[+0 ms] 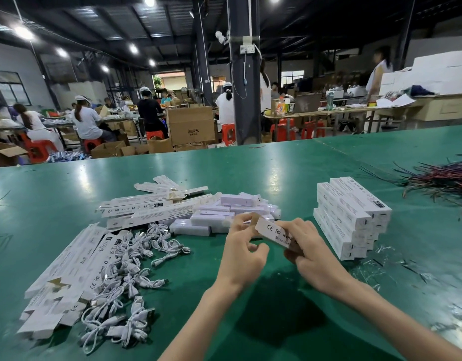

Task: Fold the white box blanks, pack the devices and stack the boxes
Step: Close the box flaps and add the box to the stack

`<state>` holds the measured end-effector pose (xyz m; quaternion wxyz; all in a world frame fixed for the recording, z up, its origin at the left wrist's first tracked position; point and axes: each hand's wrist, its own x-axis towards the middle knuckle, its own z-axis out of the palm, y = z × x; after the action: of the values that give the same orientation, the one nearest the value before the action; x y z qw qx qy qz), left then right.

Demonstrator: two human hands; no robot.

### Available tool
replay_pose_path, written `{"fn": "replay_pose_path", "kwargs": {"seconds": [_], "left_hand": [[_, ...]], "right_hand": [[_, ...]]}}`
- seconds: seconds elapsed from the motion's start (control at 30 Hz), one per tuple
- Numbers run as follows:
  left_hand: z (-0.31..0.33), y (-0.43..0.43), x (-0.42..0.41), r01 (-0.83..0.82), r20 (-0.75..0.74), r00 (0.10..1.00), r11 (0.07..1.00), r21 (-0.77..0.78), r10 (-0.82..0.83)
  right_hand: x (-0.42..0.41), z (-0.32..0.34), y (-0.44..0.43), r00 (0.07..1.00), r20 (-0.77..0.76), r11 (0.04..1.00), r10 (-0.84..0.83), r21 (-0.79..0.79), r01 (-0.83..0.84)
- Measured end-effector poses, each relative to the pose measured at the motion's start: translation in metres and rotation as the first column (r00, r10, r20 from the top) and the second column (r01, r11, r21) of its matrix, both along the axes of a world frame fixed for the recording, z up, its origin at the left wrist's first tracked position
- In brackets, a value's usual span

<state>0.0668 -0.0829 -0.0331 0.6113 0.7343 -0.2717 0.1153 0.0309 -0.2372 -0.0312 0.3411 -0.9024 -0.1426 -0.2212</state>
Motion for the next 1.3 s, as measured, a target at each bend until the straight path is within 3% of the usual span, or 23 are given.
{"fn": "replay_pose_path", "kwargs": {"seconds": [0.1, 0.17, 0.23, 0.3, 0.37, 0.43, 0.47, 0.53, 0.73, 0.93, 1.0, 1.13, 1.3], "left_hand": [[0.006, 0.008, 0.003, 0.049, 0.053, 0.997, 0.996, 0.081, -0.053], [0.011, 0.019, 0.006, 0.023, 0.099, 0.995, 0.998, 0.055, -0.029], [0.019, 0.039, 0.015, -0.079, 0.119, 0.989, 0.997, -0.022, 0.081], [0.021, 0.069, 0.031, -0.276, 0.12, 0.954, 0.961, 0.007, 0.273], [0.013, 0.105, 0.048, -0.486, 0.144, 0.874, 0.817, 0.312, 0.464], [-0.004, 0.135, 0.056, -0.538, 0.234, 0.798, 0.48, 0.693, 0.555], [-0.013, 0.144, 0.057, -0.501, 0.252, 0.789, 0.349, 0.792, 0.56], [-0.025, 0.151, 0.058, -0.467, 0.257, 0.787, 0.268, 0.843, 0.562], [-0.021, 0.146, 0.054, -0.581, 0.341, 0.754, 0.326, 0.746, 0.562], [-0.021, 0.143, 0.047, -0.548, 0.339, 0.762, 0.271, 0.791, 0.552], [-0.019, 0.142, 0.046, -0.577, 0.329, 0.761, 0.353, 0.736, 0.559], [-0.011, 0.133, 0.041, -0.566, 0.172, 0.809, 0.667, 0.485, 0.562], [-0.004, 0.117, 0.029, -0.368, 0.027, 0.923, 0.859, 0.357, 0.384]], "right_hand": [[0.0, 0.0, 0.0, 1.0, 0.027, 0.999, 0.011, -0.036, -0.01], [0.0, -0.001, 0.0, 0.998, 0.057, 1.0, 0.01, -0.014, -0.009], [0.001, -0.001, 0.001, 0.995, 0.098, 0.999, 0.0, 0.044, -0.004], [0.001, 0.0, 0.002, 0.99, 0.143, 0.992, -0.008, 0.129, -0.01], [0.001, -0.001, 0.003, 0.986, 0.169, 0.977, -0.004, 0.212, -0.033], [0.0, -0.004, 0.005, 0.987, 0.158, 0.948, 0.04, 0.306, -0.088], [0.0, -0.006, 0.006, 0.983, 0.173, 0.941, 0.062, 0.319, -0.116], [-0.002, -0.009, 0.012, 0.969, 0.234, 0.949, 0.08, 0.278, -0.145], [-0.003, -0.017, 0.024, 0.96, 0.262, 0.97, 0.099, 0.19, -0.152], [-0.005, -0.022, 0.027, 0.956, 0.264, 0.976, 0.131, 0.135, -0.171], [-0.004, -0.022, 0.026, 0.956, 0.264, 0.976, 0.129, 0.135, -0.169], [-0.005, -0.023, 0.027, 0.956, 0.266, 0.975, 0.124, 0.145, -0.167], [-0.004, -0.024, 0.026, 0.957, 0.261, 0.977, 0.124, 0.134, -0.163]]}}
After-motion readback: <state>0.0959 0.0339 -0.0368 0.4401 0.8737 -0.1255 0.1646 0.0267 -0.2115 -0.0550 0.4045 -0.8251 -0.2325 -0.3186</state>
